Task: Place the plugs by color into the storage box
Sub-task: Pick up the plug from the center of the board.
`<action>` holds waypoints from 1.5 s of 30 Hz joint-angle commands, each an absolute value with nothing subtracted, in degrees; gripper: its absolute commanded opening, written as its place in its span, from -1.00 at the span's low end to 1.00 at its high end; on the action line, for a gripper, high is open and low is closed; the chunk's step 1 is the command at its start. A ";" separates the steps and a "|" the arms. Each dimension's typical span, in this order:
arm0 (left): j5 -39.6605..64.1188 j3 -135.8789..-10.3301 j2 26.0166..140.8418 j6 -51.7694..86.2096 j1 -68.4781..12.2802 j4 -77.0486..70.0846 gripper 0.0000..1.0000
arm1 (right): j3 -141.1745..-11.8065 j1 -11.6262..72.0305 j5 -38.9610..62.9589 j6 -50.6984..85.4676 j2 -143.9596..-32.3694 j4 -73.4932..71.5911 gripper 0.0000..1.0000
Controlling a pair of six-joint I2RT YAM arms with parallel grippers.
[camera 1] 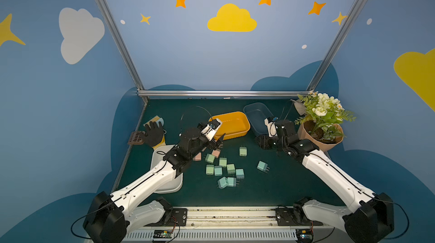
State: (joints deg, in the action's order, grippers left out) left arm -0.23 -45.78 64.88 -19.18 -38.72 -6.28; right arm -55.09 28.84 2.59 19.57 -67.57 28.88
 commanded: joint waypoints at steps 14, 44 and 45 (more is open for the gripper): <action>19.21 -40.56 73.83 -48.75 -46.13 -0.16 0.78 | -58.75 32.06 -0.68 22.06 -77.54 32.86 -0.16; 12.83 -48.42 74.37 -50.89 -51.23 23.74 0.67 | -73.22 37.78 0.42 27.96 -102.20 39.99 0.22; 12.67 -48.68 74.36 -50.94 -50.89 25.00 0.67 | -73.62 37.96 0.35 28.05 -102.80 39.99 0.23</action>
State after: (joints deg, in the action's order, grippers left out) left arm 10.74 -47.29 75.02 -51.88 -51.79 19.00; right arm -71.92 37.17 1.15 27.09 -101.19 38.59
